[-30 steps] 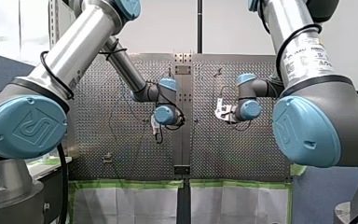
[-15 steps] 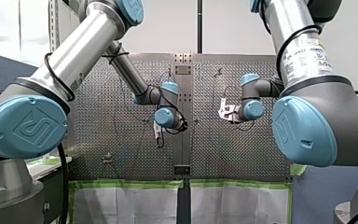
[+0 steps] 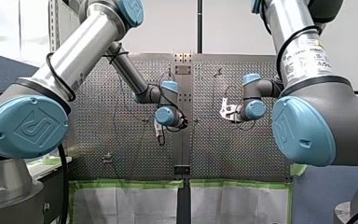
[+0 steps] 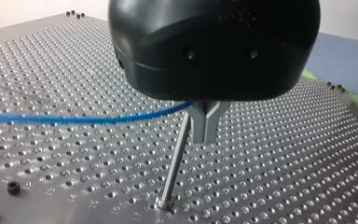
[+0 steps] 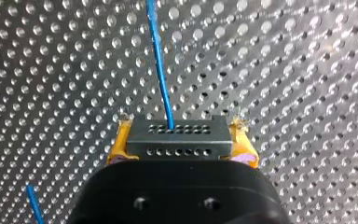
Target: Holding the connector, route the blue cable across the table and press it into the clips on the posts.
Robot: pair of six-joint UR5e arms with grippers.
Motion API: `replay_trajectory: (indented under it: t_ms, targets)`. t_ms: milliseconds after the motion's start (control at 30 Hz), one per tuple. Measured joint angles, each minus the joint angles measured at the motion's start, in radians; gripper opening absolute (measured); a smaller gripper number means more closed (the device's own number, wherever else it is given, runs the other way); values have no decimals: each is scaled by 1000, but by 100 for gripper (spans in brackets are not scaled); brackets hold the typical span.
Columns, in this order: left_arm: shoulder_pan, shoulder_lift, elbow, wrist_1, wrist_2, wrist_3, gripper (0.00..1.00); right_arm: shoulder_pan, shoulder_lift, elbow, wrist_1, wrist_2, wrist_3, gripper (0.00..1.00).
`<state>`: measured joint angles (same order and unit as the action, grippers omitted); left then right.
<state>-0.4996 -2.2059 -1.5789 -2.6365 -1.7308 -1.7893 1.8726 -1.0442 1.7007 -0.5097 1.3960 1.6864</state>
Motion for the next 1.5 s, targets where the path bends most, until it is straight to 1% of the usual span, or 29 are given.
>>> replay_trajectory:
  t_ms: [167,267,400,500,567,667,733,833,1000,1233,1367,1500]
  targets:
    - [-18,21,-4,-31,-17,15,0,3,0,-1,-1,-38,-16,0]
    - [-29,45,-16,-56,-30,16,0,6,-1,-1,2,-60,-19,0]
    - [-43,80,-36,-90,-37,21,0,8,-6,-2,7,-73,-21,0]
    - [-54,96,-53,-93,-38,24,0,8,-12,-2,9,-74,-18,0]
    - [-58,99,-63,-85,-38,23,0,8,-14,-2,10,-74,-11,0]
    - [-65,101,-82,-65,-37,13,0,8,-14,-1,10,-73,0,0]
    - [-68,98,-90,-49,-36,3,0,8,-14,-1,9,-72,3,0]
    - [-68,93,-95,-22,-36,-4,0,8,-12,0,9,-71,7,0]
    - [-64,86,-96,18,-28,-8,0,8,-6,5,7,-69,18,0]
    - [-58,85,-97,32,-10,-11,0,1,5,7,7,-60,24,0]
    - [-56,82,-99,33,-8,-11,0,-3,12,8,6,-47,29,0]
    - [-52,58,-98,39,-1,-9,0,-6,26,7,5,-40,28,0]
